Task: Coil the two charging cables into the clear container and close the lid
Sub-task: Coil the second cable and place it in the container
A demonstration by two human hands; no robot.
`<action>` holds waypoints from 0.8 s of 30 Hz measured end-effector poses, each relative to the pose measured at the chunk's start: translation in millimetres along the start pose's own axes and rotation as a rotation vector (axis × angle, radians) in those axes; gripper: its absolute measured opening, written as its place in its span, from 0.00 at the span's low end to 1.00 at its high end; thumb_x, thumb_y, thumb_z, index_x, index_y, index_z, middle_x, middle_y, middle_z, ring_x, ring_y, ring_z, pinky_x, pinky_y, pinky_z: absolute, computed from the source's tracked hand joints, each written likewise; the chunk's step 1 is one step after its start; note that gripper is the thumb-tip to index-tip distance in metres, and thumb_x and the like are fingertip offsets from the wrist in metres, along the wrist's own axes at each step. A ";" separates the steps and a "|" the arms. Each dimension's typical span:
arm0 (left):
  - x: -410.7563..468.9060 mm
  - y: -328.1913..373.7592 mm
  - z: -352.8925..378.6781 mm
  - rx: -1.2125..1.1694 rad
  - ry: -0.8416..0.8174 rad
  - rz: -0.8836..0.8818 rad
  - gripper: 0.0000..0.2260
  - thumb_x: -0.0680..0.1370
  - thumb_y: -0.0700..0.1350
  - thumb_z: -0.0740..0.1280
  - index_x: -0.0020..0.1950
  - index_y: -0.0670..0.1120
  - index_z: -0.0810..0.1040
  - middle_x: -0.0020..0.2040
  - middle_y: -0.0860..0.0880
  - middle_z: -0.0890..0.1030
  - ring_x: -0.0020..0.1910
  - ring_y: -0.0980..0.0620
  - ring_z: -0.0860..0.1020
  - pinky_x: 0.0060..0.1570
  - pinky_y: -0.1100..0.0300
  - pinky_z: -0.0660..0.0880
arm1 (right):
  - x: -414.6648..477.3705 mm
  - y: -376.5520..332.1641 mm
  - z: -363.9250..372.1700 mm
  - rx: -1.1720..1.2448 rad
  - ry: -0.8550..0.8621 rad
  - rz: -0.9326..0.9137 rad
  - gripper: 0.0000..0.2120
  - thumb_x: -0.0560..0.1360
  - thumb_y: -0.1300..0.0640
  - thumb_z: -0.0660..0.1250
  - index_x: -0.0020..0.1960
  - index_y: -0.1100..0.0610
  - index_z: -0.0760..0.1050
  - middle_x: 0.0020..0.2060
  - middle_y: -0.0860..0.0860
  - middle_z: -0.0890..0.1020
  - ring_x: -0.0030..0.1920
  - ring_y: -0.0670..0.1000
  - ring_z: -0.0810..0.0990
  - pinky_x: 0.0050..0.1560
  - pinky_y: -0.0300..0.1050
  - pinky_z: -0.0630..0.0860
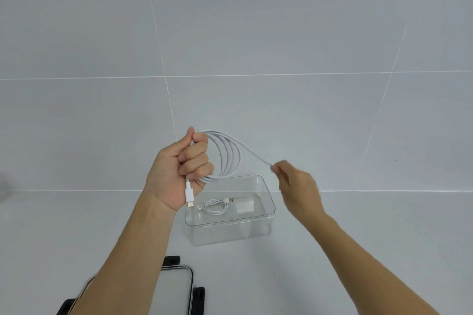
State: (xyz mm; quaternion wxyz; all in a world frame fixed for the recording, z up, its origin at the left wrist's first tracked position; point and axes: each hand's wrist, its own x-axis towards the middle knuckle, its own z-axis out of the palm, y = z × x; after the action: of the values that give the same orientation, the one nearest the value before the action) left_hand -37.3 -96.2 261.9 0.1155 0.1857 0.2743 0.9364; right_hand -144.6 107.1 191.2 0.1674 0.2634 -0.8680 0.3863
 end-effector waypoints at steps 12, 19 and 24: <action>-8.1 -1.2 1.2 0.182 0.489 0.324 0.07 0.71 0.44 0.65 0.34 0.44 0.72 0.21 0.54 0.63 0.16 0.58 0.58 0.19 0.68 0.68 | -31.7 -6.8 7.2 -0.591 -0.483 -0.230 0.11 0.81 0.56 0.51 0.57 0.52 0.71 0.38 0.52 0.71 0.39 0.59 0.71 0.39 0.46 0.64; -3.6 -21.3 -17.0 0.550 0.669 0.228 0.14 0.81 0.44 0.56 0.36 0.45 0.64 0.23 0.52 0.65 0.19 0.56 0.65 0.34 0.54 0.81 | -43.9 -55.0 -11.4 -0.503 -0.620 -0.723 0.09 0.77 0.56 0.58 0.42 0.58 0.75 0.32 0.55 0.76 0.29 0.59 0.66 0.32 0.46 0.63; -10.3 -38.3 -17.4 0.886 0.627 -0.037 0.10 0.81 0.44 0.57 0.46 0.38 0.69 0.30 0.45 0.80 0.28 0.46 0.80 0.33 0.55 0.80 | -35.2 -67.4 -28.3 -0.351 -0.318 -0.888 0.07 0.69 0.56 0.68 0.33 0.54 0.75 0.20 0.48 0.71 0.19 0.54 0.64 0.20 0.38 0.56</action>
State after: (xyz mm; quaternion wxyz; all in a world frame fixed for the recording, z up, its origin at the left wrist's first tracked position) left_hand -30.7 -76.1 224.1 -0.0448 -0.0765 0.6674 0.7394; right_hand -74.3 102.1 231.4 0.2231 0.6308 -0.7387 0.0808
